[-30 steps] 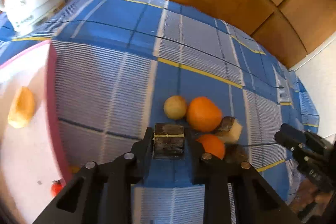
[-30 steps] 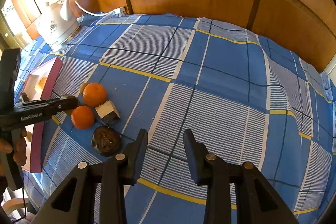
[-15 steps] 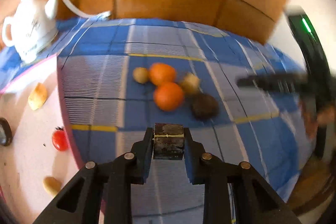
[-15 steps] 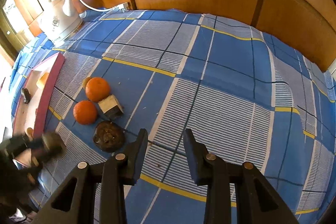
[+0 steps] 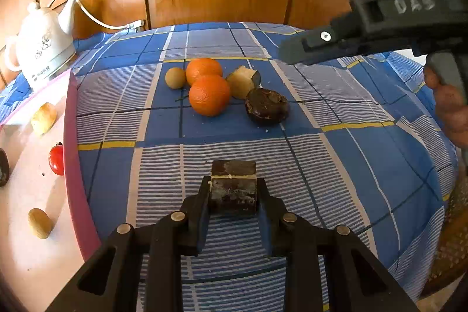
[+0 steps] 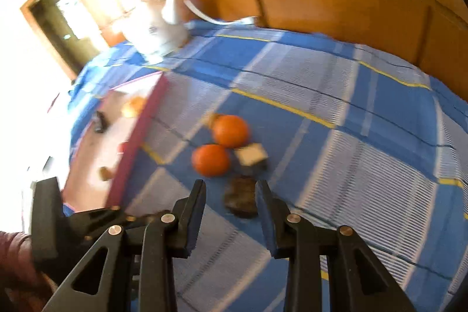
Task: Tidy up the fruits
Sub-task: 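Hold the dark chunk in the left gripper while the right grasps a tangerine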
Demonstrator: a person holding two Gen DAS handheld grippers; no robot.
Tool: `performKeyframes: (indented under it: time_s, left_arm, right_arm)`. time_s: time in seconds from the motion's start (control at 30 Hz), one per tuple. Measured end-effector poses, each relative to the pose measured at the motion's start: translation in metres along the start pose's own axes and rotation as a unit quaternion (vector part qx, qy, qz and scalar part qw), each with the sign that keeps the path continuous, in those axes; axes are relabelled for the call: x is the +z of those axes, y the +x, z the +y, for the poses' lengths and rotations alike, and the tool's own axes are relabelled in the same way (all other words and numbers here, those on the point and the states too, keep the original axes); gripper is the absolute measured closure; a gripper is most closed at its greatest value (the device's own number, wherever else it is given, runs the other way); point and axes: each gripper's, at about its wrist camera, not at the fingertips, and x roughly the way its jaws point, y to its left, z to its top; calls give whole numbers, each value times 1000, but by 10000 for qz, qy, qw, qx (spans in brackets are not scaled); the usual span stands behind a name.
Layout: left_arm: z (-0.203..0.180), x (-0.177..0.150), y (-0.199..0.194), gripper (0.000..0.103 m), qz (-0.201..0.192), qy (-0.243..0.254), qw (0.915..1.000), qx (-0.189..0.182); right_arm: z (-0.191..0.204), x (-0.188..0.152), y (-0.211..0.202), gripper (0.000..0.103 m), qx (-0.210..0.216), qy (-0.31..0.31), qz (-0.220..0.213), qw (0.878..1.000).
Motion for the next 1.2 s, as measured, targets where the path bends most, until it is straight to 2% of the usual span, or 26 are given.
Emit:
performKeyframes:
  time_s: [0.17, 0.3, 0.33, 0.37, 0.43, 0.53, 0.6, 0.67, 0.8, 0.93, 1.07, 1.13, 1.2]
  left_arm:
    - [2, -2, 0, 75, -51, -33, 9999, -85]
    - [4, -3, -1, 75, -73, -77, 9999, -126]
    - [5, -4, 0, 75, -80, -90, 9998, -144]
    - [5, -4, 0, 75, -83, -99, 9998, -157]
    - [6, -3, 0, 75, -89, -121, 9997, -183]
    - [7, -3, 0, 75, -105, -124, 9997, -201]
    - [7, -4, 0, 75, -116, -122, 9996, -207]
    - [7, -3, 0, 75, -117, -119, 9996, -218]
    - [8, -4, 0, 75, -119, -123, 9996, -245]
    - [8, -4, 0, 75, -119, -121, 9996, -241]
    - [8, -3, 1, 75, -80, -103, 9996, -238]
    - [8, -1, 1, 75, -33, -103, 9997, -234]
    - [8, 2, 2, 75, 26, -117, 9997, -234]
  right_arm:
    - [24, 9, 23, 68, 87, -373, 254, 9989]
    - [30, 17, 49, 64, -135, -521, 527, 9972]
    - [31, 19, 55, 60, -158, -540, 610, 9965]
    - [31, 21, 61, 56, -273, -581, 682, 9956]
    - [33, 23, 72, 54, -581, -718, 786, 9926]
    - [35, 24, 85, 54, -762, -792, 898, 9899]
    - [38, 24, 91, 63, -756, -802, 929, 9896]
    - [42, 23, 87, 63, -818, -849, 879, 9891]
    - [47, 23, 49, 63, -580, -831, 528, 9934]
    - [26, 12, 12, 63, -607, -454, 360, 9965]
    - [-10, -9, -6, 63, -1037, 50, 402, 9938]
    - [-32, -19, -3, 63, -1413, 322, 547, 9879]
    - [-48, -27, 3, 63, -1592, 539, 705, 9832]
